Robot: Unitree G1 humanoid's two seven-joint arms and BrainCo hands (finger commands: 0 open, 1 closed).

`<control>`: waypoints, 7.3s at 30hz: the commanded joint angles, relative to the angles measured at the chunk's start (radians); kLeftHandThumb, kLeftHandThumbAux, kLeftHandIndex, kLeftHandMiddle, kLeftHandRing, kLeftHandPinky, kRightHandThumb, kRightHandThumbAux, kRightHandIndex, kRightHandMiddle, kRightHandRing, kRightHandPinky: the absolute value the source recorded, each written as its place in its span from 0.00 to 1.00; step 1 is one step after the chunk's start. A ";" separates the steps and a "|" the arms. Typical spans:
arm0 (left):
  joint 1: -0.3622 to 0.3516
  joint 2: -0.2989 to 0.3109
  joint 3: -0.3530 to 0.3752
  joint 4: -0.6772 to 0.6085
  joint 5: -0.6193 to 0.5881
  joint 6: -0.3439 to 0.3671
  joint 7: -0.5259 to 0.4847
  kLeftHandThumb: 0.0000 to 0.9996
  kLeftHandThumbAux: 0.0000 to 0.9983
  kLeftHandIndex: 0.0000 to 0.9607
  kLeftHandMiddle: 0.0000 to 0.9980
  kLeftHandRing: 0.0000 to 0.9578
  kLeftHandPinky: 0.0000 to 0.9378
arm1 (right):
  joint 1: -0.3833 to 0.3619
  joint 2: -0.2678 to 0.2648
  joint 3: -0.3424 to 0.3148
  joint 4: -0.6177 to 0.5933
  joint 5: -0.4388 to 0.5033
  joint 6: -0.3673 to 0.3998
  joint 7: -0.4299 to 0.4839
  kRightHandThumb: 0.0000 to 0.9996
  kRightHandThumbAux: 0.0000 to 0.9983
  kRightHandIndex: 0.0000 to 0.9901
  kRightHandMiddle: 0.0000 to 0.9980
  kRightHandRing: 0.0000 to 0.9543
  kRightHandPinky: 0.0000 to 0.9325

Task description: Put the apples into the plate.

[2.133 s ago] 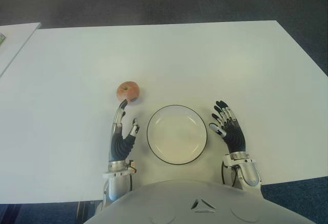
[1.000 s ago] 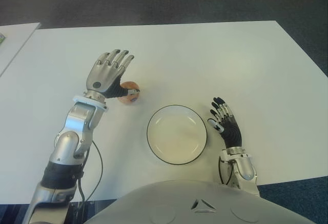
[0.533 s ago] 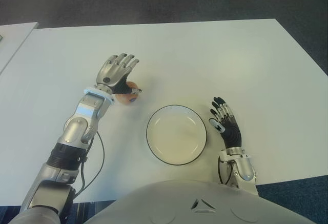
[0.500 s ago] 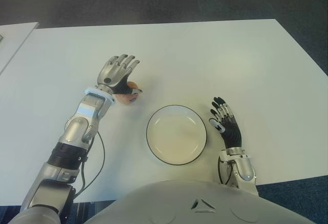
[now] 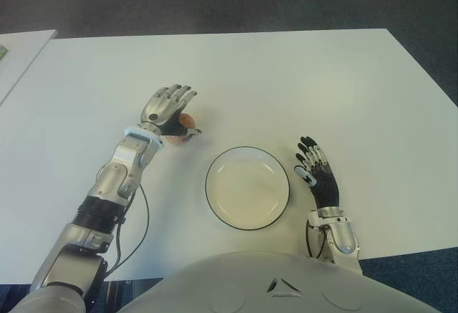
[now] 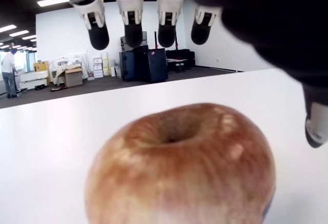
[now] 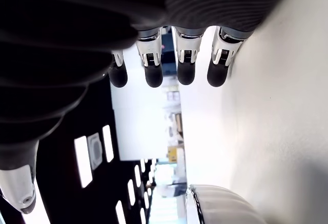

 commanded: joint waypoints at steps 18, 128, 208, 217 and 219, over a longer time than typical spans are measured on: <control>-0.010 0.038 -0.104 0.035 0.029 0.043 -0.009 0.25 0.35 0.00 0.00 0.00 0.00 | 0.017 -0.014 -0.015 0.083 -0.040 -0.002 -0.027 0.12 0.55 0.00 0.00 0.00 0.00; -0.177 0.048 -0.247 0.600 -0.188 0.014 0.299 0.85 0.67 0.41 0.53 0.86 0.87 | 0.038 -0.022 -0.052 0.007 0.098 0.093 0.061 0.12 0.65 0.00 0.00 0.00 0.00; 0.108 -0.059 0.009 -0.609 -0.191 0.035 -0.097 0.86 0.67 0.42 0.53 0.87 0.85 | 0.026 -0.015 -0.067 0.061 0.091 0.070 0.080 0.12 0.58 0.02 0.00 0.00 0.00; 0.154 -0.102 -0.062 -0.585 -0.137 -0.014 -0.061 0.86 0.67 0.42 0.53 0.87 0.84 | 0.028 -0.017 -0.063 0.059 0.087 0.066 0.080 0.11 0.58 0.02 0.00 0.00 0.00; 0.166 -0.111 -0.078 -0.584 -0.111 -0.021 -0.052 0.86 0.67 0.42 0.53 0.87 0.84 | 0.030 -0.017 -0.063 0.057 0.089 0.066 0.081 0.11 0.59 0.02 0.00 0.00 0.00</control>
